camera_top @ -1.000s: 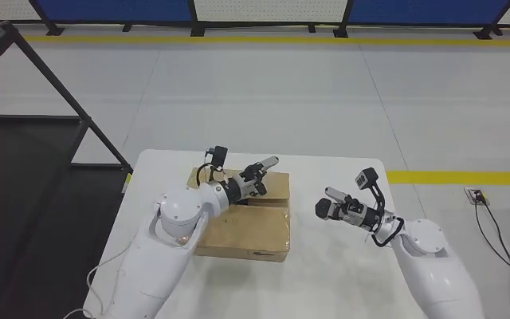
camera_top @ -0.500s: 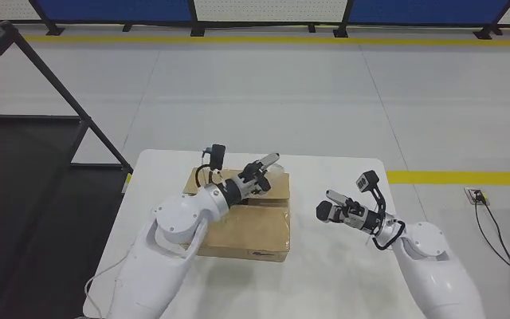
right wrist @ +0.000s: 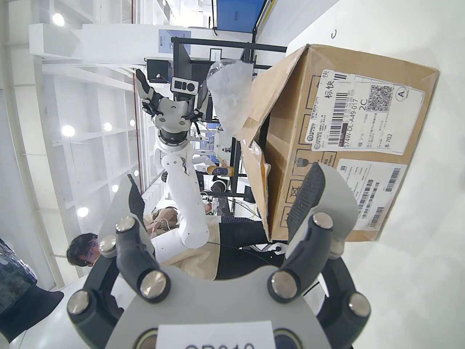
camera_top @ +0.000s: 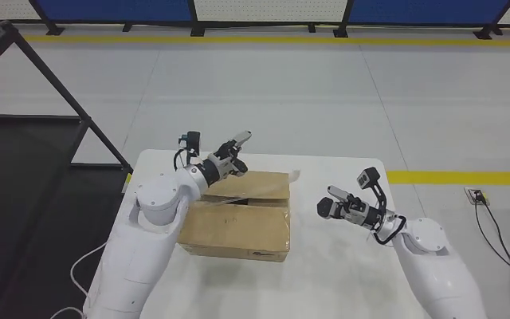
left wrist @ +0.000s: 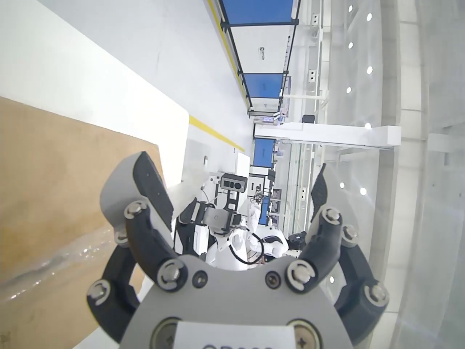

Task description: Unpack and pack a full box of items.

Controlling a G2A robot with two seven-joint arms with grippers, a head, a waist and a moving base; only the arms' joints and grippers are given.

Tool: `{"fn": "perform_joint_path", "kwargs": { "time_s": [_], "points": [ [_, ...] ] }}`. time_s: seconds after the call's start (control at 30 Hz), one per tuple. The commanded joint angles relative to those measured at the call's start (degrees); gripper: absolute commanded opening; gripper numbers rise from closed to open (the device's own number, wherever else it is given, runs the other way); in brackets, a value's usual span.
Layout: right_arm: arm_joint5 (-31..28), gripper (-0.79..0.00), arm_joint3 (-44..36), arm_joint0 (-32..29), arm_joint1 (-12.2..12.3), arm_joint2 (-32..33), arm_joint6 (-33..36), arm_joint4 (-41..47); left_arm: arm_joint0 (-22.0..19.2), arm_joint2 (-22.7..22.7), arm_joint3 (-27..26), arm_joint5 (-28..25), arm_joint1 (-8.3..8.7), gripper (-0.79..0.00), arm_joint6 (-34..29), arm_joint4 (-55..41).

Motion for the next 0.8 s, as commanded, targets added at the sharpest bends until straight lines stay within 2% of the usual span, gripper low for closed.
{"fn": "perform_joint_path", "kwargs": {
  "time_s": [0.0, 0.23, 0.37, 0.5, 0.77],
  "points": [
    [-0.1, 0.000, 0.4, 0.1, 0.0, 0.0, 0.0, 0.1, -2.0, 2.6, 3.0, -0.8, -0.58, 0.000, 1.2, 0.3],
    [-1.0, 0.000, 0.3, 0.0, 0.2, 0.4, -0.7, 0.6, -7.1, 9.1, 10.9, -2.1, -2.54, 0.000, 3.9, 0.7],
    [-6.7, 0.000, -2.3, -0.8, 0.3, 1.4, -1.6, 0.6, -6.3, 7.9, 8.6, -4.0, -2.42, 0.000, 3.7, -0.3],
    [-7.7, 0.000, -5.4, -0.4, 0.3, 1.3, -2.1, 0.0, -2.2, 2.6, 2.8, -4.4, -1.05, 0.000, 3.9, 0.0],
    [-1.5, 0.000, -7.4, 6.5, -0.3, -3.3, -3.1, -5.2, 11.7, -11.0, -10.1, -3.5, 2.12, 0.000, 3.9, 1.8]
  ]
}}
